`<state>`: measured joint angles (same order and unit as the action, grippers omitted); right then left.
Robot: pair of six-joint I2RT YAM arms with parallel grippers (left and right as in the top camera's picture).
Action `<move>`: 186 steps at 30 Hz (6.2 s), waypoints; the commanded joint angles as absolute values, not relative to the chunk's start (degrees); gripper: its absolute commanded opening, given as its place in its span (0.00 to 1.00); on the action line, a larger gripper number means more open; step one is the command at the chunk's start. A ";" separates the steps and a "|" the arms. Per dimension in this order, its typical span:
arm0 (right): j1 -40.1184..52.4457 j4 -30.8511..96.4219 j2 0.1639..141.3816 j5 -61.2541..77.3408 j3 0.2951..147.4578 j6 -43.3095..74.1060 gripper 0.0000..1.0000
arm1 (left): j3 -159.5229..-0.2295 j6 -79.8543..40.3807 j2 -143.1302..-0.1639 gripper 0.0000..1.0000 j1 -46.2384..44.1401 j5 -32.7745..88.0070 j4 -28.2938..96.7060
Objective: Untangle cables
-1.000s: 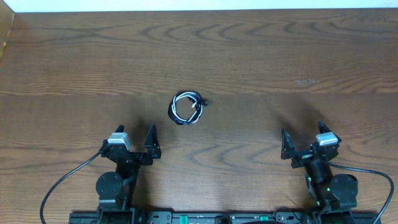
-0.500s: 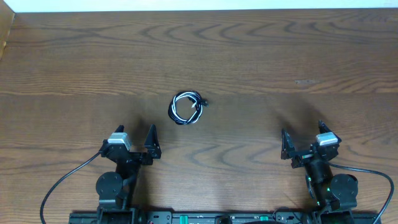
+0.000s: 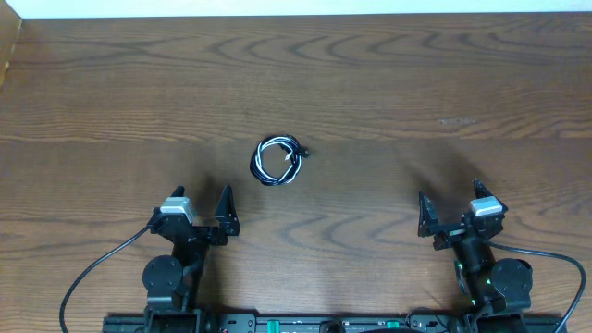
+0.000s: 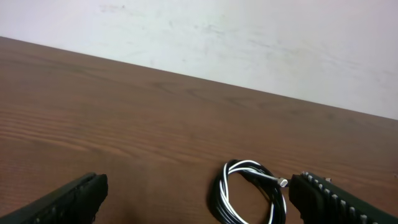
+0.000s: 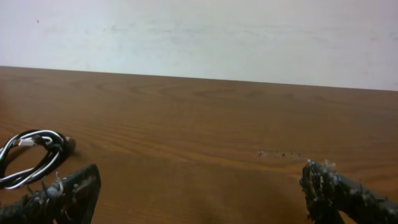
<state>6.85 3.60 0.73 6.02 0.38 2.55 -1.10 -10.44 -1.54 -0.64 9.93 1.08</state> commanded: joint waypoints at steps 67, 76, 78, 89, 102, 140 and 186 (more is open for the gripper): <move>7.16 -1.30 0.86 26.06 4.21 3.20 0.99 | -12.12 -18.33 -3.36 0.98 -0.69 27.88 -0.40; 7.16 18.76 8.43 21.82 26.15 1.39 0.99 | -43.62 -12.64 -24.12 0.98 -0.71 32.49 30.09; 7.16 21.34 13.30 21.34 30.46 0.58 0.99 | -50.94 -10.37 -30.59 0.98 -0.71 32.60 38.26; 7.18 45.82 54.08 21.61 59.66 0.14 0.99 | -70.89 -1.80 -62.81 0.98 -0.71 32.45 62.17; 7.49 43.57 74.85 40.62 65.89 7.70 0.01 | -70.83 -9.32 -83.33 0.07 -0.71 38.68 58.59; 25.61 -0.47 115.96 26.46 65.89 21.56 0.65 | -70.35 -18.31 -110.76 0.41 -0.73 24.32 36.51; 23.38 -27.66 135.52 28.40 71.59 26.44 0.79 | -63.96 -24.67 -113.19 0.40 -8.21 5.10 15.35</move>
<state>20.62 -32.03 131.68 25.71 72.31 29.89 -65.30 -21.21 -111.22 -7.35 6.22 13.02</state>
